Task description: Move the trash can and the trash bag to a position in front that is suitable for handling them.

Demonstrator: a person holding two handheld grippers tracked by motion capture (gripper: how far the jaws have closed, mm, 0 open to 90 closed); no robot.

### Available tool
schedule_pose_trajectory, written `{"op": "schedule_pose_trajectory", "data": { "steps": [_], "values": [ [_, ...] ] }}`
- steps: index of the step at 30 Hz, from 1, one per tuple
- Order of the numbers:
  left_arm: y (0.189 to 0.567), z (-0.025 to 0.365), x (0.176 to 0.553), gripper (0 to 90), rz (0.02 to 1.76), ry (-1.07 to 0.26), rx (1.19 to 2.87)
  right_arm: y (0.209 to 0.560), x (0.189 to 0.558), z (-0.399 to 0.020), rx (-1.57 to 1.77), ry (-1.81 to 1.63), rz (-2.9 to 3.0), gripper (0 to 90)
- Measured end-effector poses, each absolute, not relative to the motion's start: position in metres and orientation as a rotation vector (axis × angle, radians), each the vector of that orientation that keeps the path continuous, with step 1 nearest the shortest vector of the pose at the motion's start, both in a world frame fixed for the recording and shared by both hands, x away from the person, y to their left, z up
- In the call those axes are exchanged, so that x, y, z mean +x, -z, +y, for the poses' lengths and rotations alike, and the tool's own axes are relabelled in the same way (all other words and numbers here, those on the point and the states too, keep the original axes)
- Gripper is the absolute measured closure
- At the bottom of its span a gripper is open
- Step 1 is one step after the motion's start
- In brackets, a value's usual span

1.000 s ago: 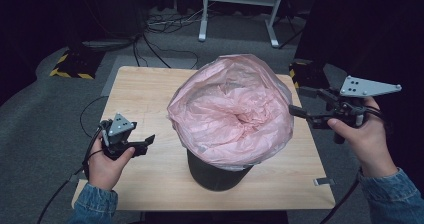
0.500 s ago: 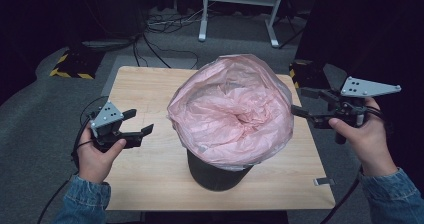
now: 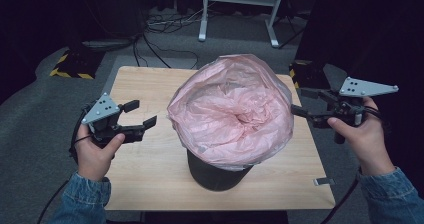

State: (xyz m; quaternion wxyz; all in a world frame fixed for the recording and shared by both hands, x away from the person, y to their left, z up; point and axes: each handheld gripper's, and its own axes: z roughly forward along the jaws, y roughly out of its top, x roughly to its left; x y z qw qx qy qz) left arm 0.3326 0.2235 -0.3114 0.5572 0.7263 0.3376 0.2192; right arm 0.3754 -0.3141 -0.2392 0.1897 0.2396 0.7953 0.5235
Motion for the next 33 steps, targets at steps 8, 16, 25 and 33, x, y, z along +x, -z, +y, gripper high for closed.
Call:
{"op": "schedule_pose_trajectory", "data": {
  "steps": [8,16,25,33],
  "values": [
    [0.282,0.215,0.328,24.1,0.724,-0.489,1.663,0.245,0.379,-0.311,0.681,-1.468,2.254,30.5],
    [0.262,0.206,0.329,24.5,0.723,-0.474,1.658,0.248,0.381,-0.308,0.691,-1.461,2.259,30.7],
    [0.252,0.184,0.337,25.0,0.665,-0.396,1.654,0.253,0.387,-0.302,0.706,-1.465,2.283,32.6],
    [0.259,0.166,0.35,50.3,0.727,-0.383,1.74,0.255,0.393,-0.299,0.71,-1.475,2.297,35.6]
  ]
}}
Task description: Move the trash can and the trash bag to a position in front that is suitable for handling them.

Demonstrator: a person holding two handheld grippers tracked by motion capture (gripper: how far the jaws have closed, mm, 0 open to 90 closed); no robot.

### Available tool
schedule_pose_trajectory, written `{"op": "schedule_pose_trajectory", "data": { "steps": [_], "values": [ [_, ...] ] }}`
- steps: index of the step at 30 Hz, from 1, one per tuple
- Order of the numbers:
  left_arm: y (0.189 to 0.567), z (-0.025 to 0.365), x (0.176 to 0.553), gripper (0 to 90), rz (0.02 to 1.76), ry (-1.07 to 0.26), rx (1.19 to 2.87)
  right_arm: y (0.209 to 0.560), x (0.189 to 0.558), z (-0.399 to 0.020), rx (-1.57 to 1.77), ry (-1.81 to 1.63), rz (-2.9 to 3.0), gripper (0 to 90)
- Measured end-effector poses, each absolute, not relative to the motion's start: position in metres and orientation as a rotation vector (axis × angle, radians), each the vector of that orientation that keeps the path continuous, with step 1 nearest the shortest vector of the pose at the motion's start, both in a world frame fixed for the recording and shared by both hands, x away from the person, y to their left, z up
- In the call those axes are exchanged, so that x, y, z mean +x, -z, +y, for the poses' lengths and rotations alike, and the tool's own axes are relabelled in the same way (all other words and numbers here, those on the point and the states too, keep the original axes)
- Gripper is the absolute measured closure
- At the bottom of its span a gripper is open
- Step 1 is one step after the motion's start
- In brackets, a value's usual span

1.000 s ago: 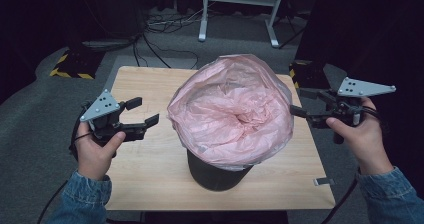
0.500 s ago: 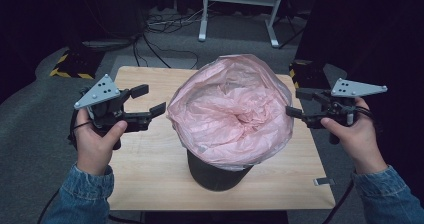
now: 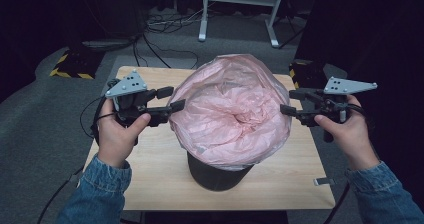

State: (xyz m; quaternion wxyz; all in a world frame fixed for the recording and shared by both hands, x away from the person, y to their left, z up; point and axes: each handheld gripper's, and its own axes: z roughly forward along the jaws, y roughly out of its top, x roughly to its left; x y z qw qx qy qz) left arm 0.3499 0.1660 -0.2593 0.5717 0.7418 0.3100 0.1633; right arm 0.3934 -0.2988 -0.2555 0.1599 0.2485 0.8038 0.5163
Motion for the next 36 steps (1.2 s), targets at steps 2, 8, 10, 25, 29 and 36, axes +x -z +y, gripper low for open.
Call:
{"op": "schedule_pose_trajectory", "data": {
  "steps": [2,8,10,25,29,36],
  "values": [
    [0.259,0.163,0.351,62.8,0.735,-0.412,1.764,0.256,0.395,-0.299,0.71,-1.48,2.297,35.4],
    [0.257,0.159,0.35,84.2,0.761,-0.459,1.794,0.251,0.399,-0.297,0.72,-1.508,2.264,37.2],
    [0.256,0.159,0.349,86.0,0.76,-0.464,1.796,0.249,0.402,-0.296,0.737,-1.517,2.247,44.1],
    [0.253,0.165,0.366,59.4,0.758,-0.39,1.714,0.238,0.425,-0.282,0.798,-1.55,2.204,62.2],
    [0.254,0.162,0.37,80.5,0.823,-0.465,1.762,0.239,0.43,-0.281,0.787,-1.509,2.215,83.0],
    [0.265,0.155,0.383,86.8,0.885,-0.517,1.816,0.245,0.436,-0.273,0.777,-1.431,2.245,90.0]
  ]
}}
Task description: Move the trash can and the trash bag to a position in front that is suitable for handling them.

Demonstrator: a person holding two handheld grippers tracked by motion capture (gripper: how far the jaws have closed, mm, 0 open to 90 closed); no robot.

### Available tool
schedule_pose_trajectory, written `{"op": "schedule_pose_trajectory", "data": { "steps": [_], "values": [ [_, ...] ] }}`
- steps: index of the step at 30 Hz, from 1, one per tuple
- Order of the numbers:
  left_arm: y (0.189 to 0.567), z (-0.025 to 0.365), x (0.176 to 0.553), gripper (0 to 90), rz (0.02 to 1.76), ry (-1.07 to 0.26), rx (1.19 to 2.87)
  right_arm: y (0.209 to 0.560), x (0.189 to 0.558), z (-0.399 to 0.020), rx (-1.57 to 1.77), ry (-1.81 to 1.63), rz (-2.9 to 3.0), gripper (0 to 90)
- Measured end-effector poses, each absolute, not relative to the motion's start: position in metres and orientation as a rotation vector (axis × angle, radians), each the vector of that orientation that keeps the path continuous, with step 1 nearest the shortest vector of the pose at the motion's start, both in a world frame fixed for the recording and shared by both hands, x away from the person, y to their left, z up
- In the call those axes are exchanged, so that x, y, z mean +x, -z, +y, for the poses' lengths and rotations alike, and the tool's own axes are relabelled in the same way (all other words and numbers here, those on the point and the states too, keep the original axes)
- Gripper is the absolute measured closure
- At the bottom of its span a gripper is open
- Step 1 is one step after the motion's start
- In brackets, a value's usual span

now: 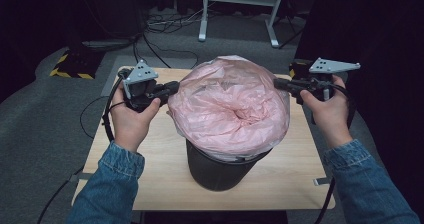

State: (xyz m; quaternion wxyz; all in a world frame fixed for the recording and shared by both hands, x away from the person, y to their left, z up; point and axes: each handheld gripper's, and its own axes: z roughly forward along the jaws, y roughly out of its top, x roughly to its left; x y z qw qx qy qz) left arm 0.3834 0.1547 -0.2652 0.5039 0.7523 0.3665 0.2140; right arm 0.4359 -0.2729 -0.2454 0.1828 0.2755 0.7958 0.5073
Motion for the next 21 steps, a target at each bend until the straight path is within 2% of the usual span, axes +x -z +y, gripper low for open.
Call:
{"op": "schedule_pose_trajectory", "data": {
  "steps": [11,21],
  "values": [
    [0.299,0.15,0.381,90.0,0.872,-0.428,1.952,0.279,0.443,-0.268,0.873,-1.242,2.426,90.0],
    [0.326,0.159,0.363,89.9,0.793,-0.399,1.926,0.31,0.419,-0.283,0.888,-1.33,2.479,90.0]
  ]
}}
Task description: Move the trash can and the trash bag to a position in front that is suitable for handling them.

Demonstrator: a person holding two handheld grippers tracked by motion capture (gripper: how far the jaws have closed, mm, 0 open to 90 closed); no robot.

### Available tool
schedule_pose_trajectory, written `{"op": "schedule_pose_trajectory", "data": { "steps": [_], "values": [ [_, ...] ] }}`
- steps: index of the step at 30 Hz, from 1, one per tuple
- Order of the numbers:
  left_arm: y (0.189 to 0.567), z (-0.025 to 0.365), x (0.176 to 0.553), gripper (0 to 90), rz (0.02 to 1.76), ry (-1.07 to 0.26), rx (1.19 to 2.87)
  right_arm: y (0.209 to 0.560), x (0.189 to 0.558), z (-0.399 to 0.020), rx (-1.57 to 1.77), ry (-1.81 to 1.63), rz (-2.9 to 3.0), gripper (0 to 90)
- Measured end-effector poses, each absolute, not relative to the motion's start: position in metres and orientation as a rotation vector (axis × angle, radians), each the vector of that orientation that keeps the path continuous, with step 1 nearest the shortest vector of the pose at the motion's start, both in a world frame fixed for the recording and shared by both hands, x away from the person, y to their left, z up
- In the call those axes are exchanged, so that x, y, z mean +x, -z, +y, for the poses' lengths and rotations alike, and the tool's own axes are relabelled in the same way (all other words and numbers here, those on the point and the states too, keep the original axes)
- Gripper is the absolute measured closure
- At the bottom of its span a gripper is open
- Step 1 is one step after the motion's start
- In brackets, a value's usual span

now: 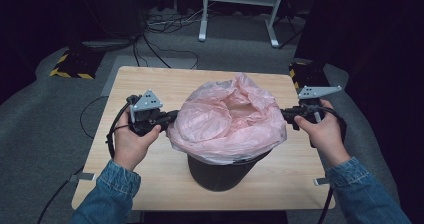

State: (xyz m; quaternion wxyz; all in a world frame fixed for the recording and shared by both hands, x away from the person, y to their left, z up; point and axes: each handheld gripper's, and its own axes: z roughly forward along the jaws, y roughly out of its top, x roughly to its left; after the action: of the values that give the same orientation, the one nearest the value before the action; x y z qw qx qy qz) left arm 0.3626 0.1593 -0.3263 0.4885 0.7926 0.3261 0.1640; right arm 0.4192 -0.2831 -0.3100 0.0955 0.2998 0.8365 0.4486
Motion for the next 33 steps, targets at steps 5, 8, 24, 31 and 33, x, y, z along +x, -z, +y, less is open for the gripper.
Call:
{"op": "schedule_pose_trajectory", "data": {
  "steps": [5,8,24,31,33],
  "values": [
    [0.33,0.165,0.354,71.5,0.757,-0.336,1.852,0.323,0.414,-0.287,0.852,-1.384,2.472,76.2],
    [0.323,0.173,0.346,50.8,0.75,-0.363,1.812,0.312,0.41,-0.298,0.859,-1.45,2.387,59.4],
    [0.306,0.197,0.287,29.6,0.718,-0.424,1.737,0.283,0.357,-0.334,0.76,-1.419,2.306,33.3],
    [0.316,0.19,0.275,26.4,0.679,-0.419,1.777,0.291,0.338,-0.329,0.644,-1.374,2.386,30.7],
    [0.317,0.19,0.273,25.7,0.668,-0.419,1.776,0.294,0.335,-0.324,0.607,-1.374,2.407,29.3]
  ]
}}
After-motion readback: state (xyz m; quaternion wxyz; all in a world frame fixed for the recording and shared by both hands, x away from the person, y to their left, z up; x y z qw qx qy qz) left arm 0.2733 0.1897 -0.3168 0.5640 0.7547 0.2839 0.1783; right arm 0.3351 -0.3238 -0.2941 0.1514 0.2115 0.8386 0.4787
